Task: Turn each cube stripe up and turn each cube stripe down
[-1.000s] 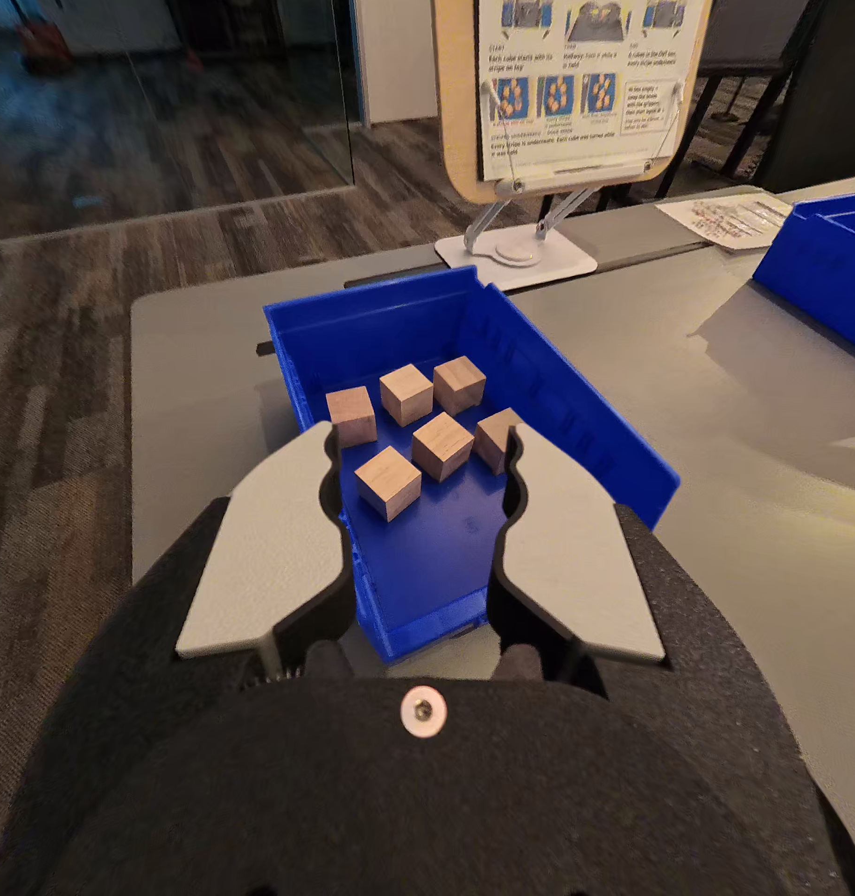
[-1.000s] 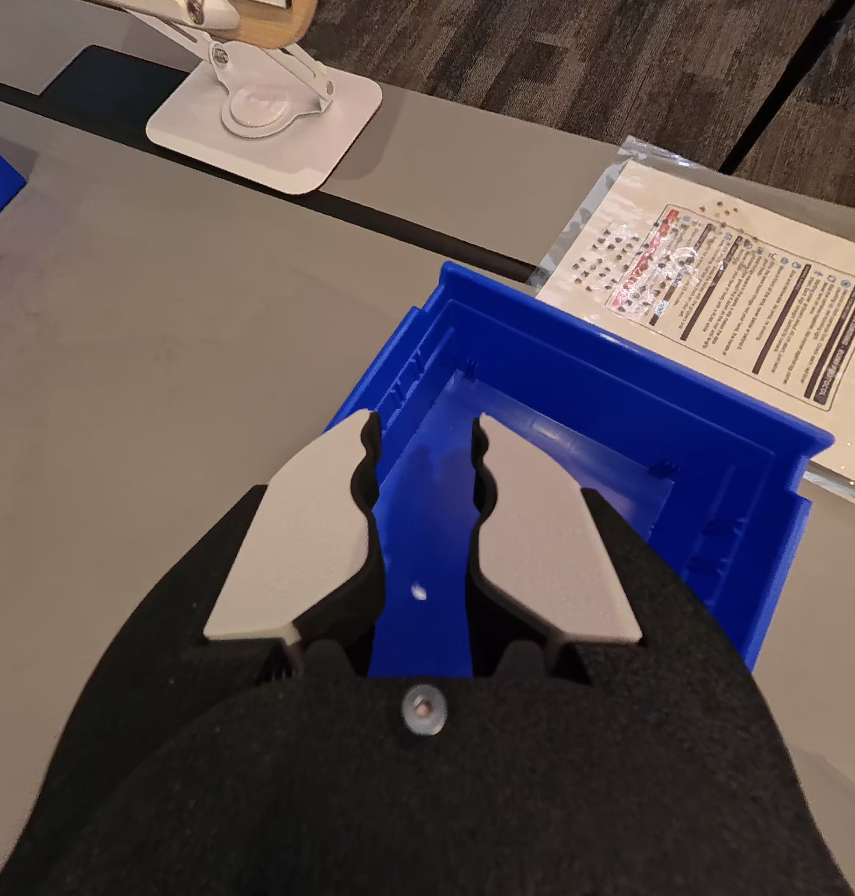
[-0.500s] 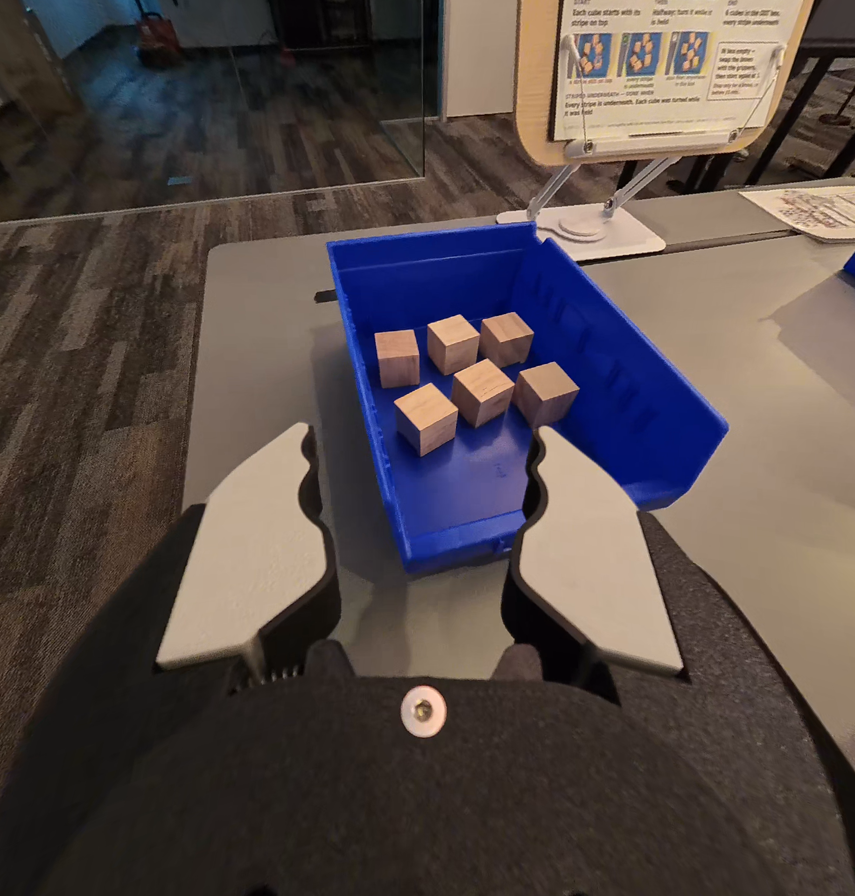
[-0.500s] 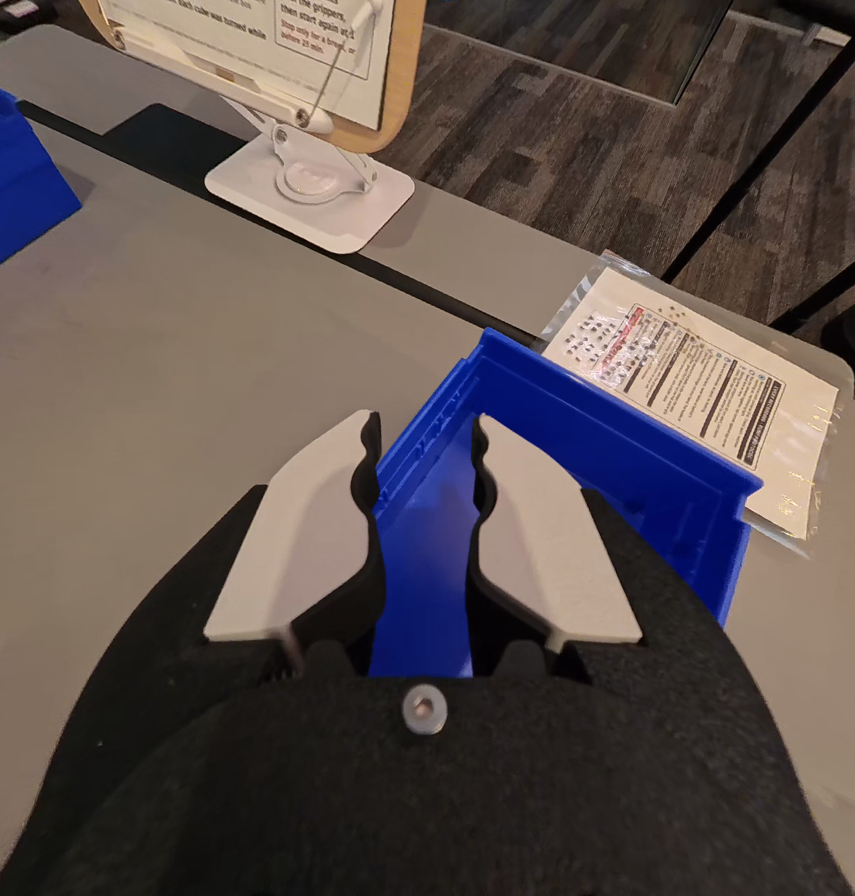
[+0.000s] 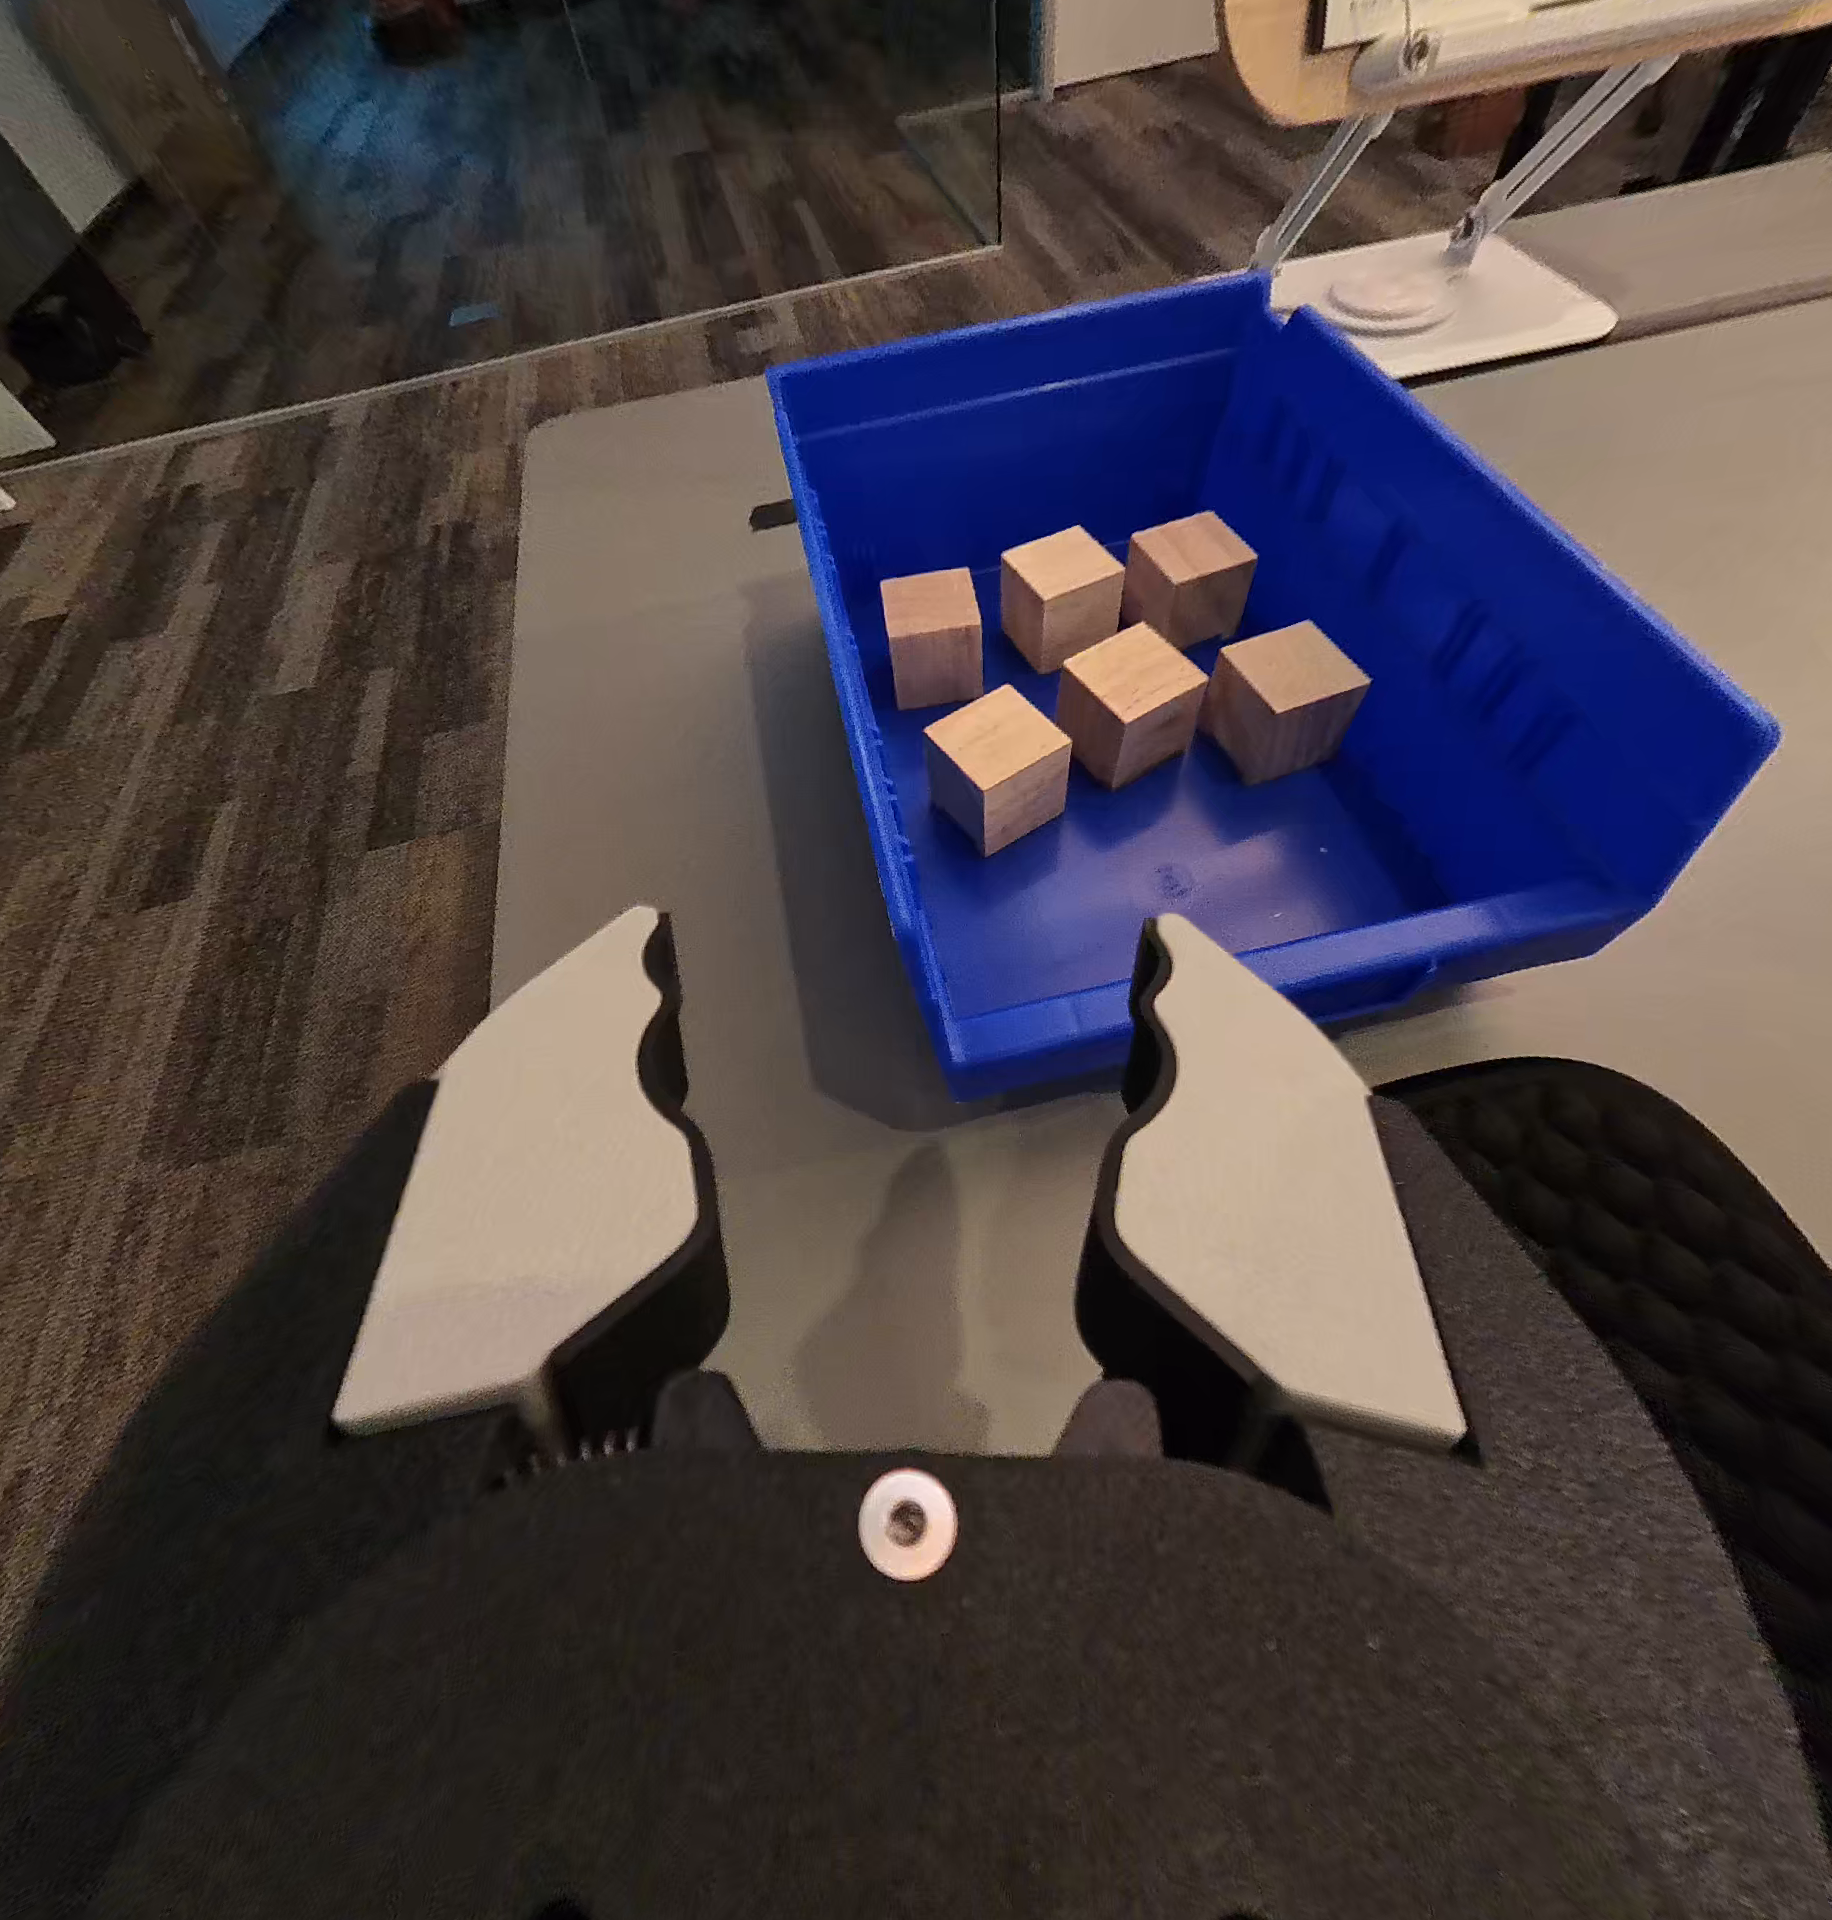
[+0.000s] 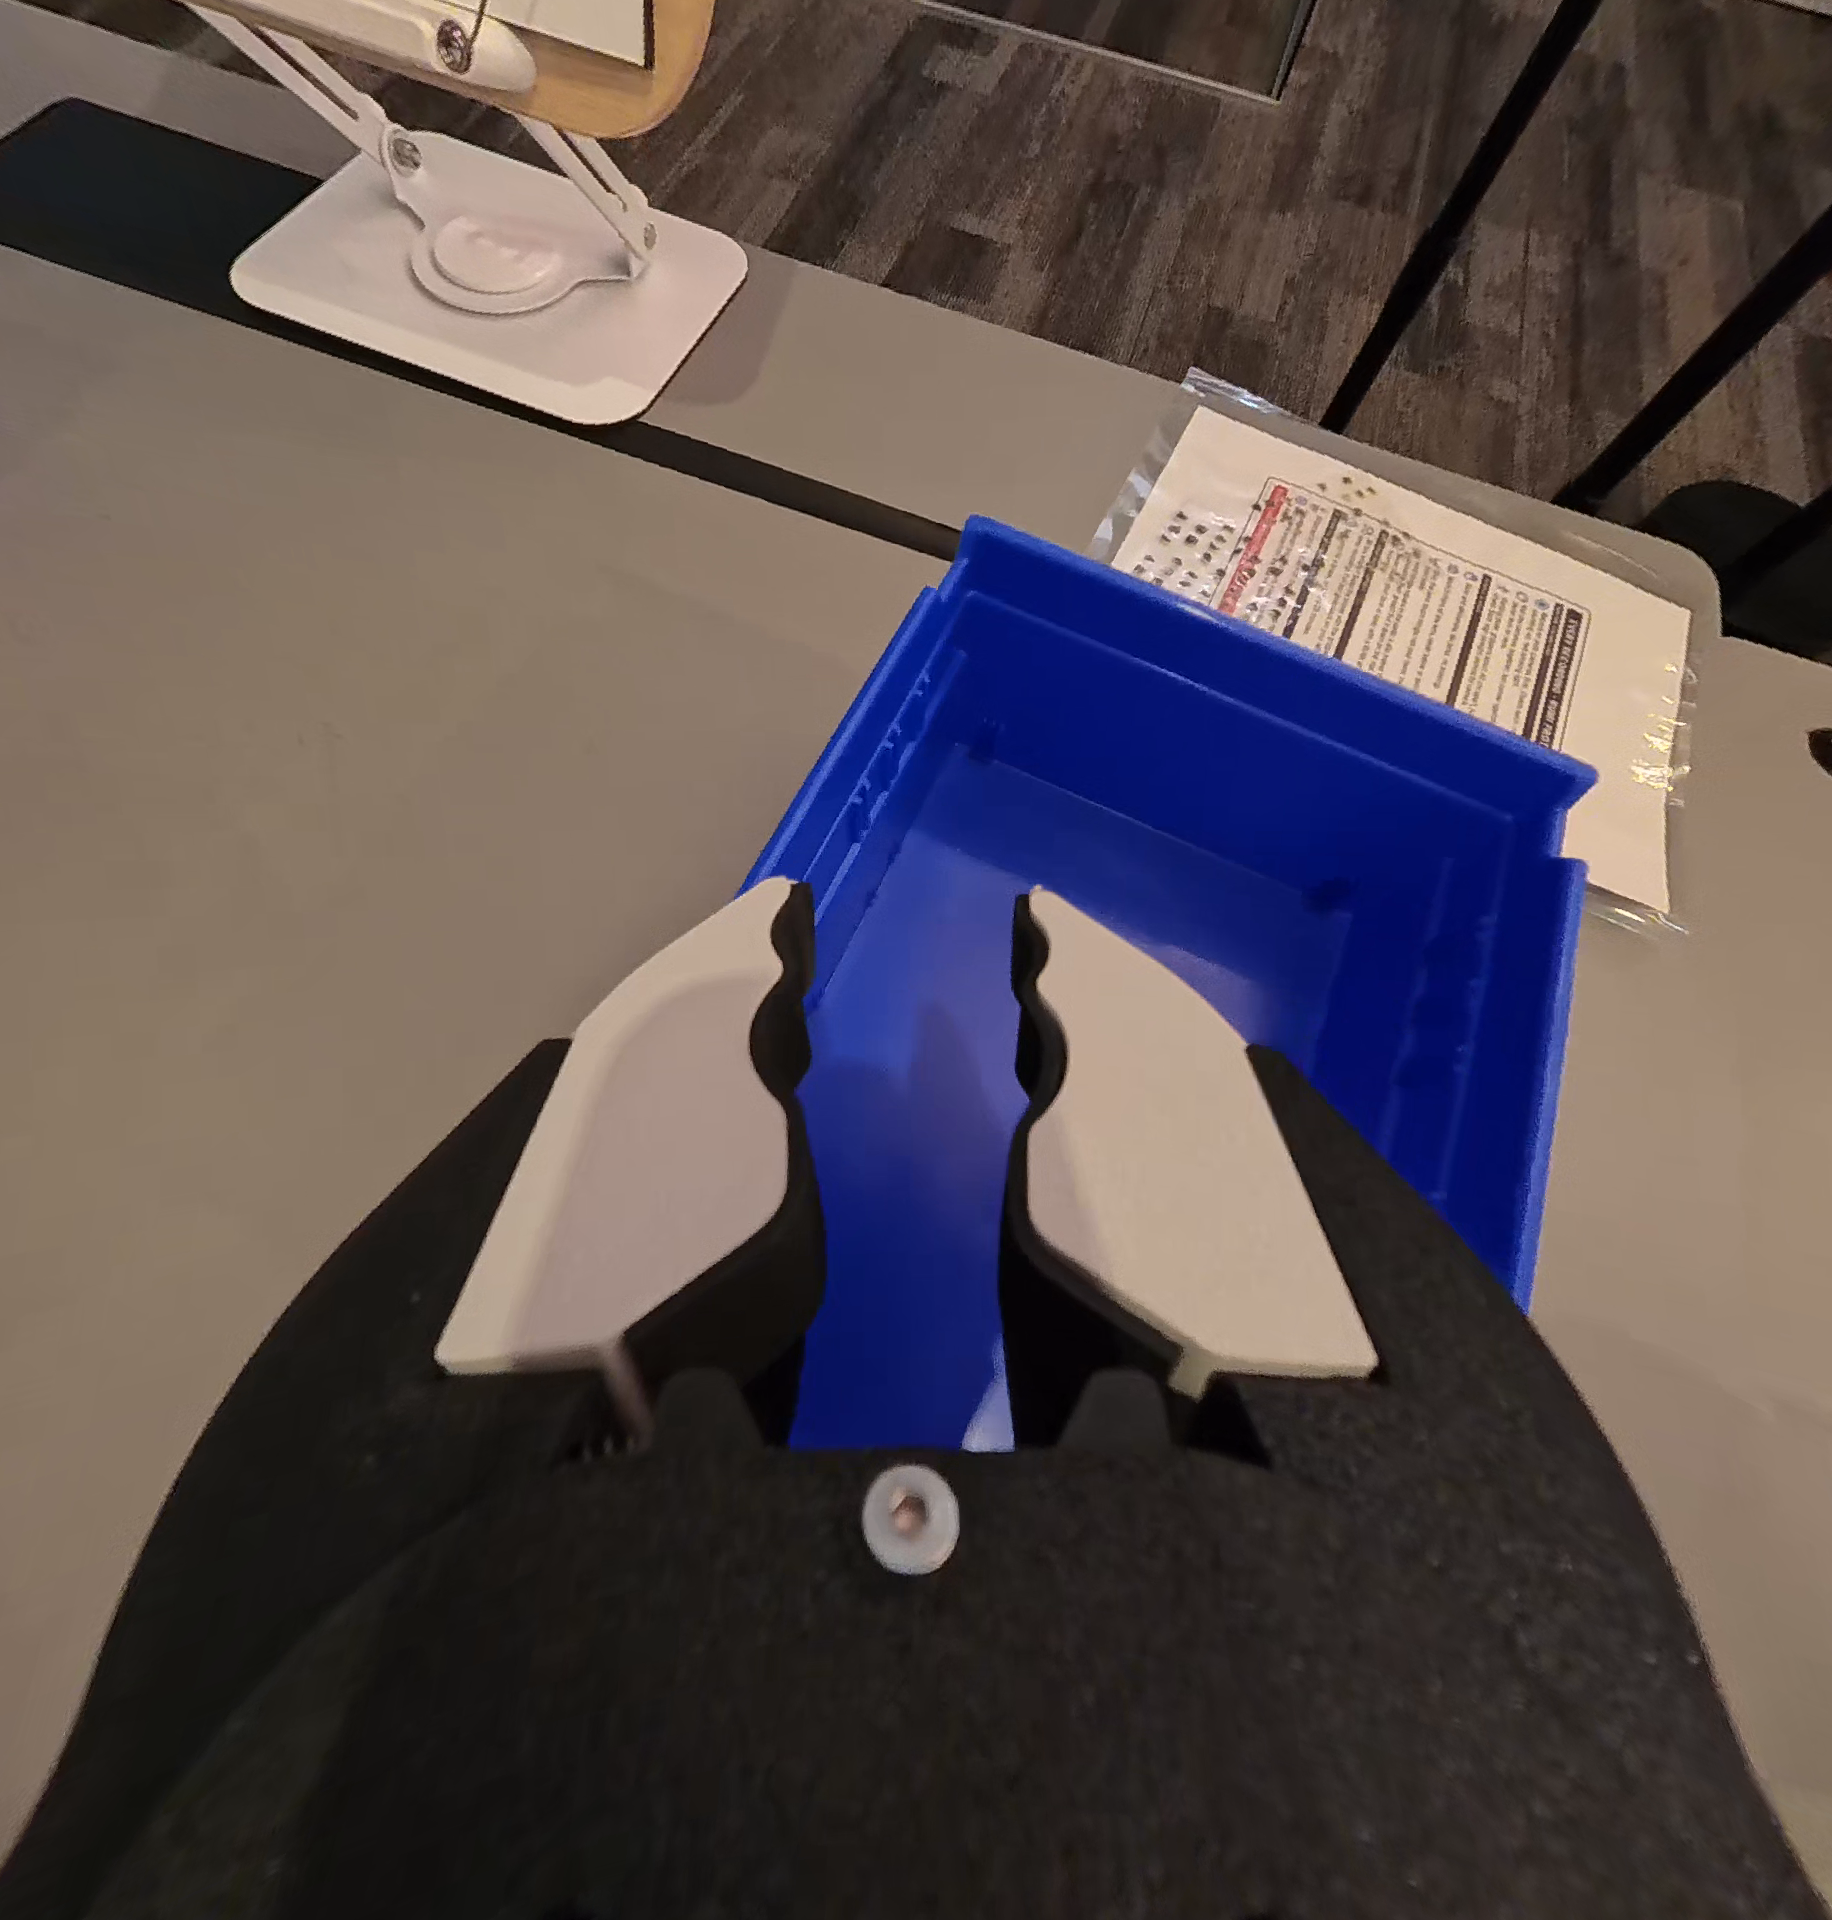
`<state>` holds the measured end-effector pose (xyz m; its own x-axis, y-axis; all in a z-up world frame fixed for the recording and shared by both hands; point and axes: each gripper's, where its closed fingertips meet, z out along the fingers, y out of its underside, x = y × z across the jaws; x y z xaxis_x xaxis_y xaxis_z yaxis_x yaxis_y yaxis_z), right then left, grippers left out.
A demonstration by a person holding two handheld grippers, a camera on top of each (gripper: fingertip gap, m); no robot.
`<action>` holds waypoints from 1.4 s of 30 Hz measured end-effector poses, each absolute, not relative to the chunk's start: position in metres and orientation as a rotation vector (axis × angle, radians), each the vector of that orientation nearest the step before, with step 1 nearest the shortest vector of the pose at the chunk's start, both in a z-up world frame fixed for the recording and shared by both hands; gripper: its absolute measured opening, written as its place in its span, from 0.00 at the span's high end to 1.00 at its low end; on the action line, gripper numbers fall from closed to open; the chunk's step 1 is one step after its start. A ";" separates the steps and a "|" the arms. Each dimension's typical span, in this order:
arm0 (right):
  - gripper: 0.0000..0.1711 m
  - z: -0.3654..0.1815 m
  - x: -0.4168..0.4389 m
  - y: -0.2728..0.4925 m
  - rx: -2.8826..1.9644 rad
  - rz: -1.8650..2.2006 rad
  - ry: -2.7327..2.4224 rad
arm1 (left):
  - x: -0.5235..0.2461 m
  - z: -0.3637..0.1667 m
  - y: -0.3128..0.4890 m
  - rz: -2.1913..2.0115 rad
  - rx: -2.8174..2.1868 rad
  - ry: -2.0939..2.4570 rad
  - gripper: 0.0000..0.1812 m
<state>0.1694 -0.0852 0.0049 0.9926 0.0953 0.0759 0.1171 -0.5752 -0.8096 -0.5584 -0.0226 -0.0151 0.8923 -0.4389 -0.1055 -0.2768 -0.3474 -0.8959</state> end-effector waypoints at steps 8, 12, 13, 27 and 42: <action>0.79 -0.005 0.165 -0.089 -2.222 -0.079 -0.142 | -0.550 -0.020 -0.023 -0.186 -1.963 0.537 0.54; 0.79 -0.009 0.166 -0.089 -2.236 -0.084 -0.142 | -0.548 -0.018 -0.022 -0.196 -1.959 0.534 0.54; 0.79 -0.010 0.166 -0.089 -2.241 -0.083 -0.140 | -0.548 -0.017 -0.022 -0.191 -1.960 0.535 0.54; 0.79 -0.024 0.167 -0.087 -2.264 -0.079 -0.144 | -0.563 -0.018 -0.025 -0.159 -1.986 0.476 0.54; 0.78 -0.031 0.161 -0.089 -2.289 -0.084 -0.167 | -0.560 -0.014 -0.029 -0.144 -1.998 0.481 0.54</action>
<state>0.1613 -0.0893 -0.0311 0.9890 0.0931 0.1148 0.1477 -0.6551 -0.7410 -0.5596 -0.0293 -0.0142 0.9127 -0.3946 -0.1061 -0.2708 -0.3899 -0.8802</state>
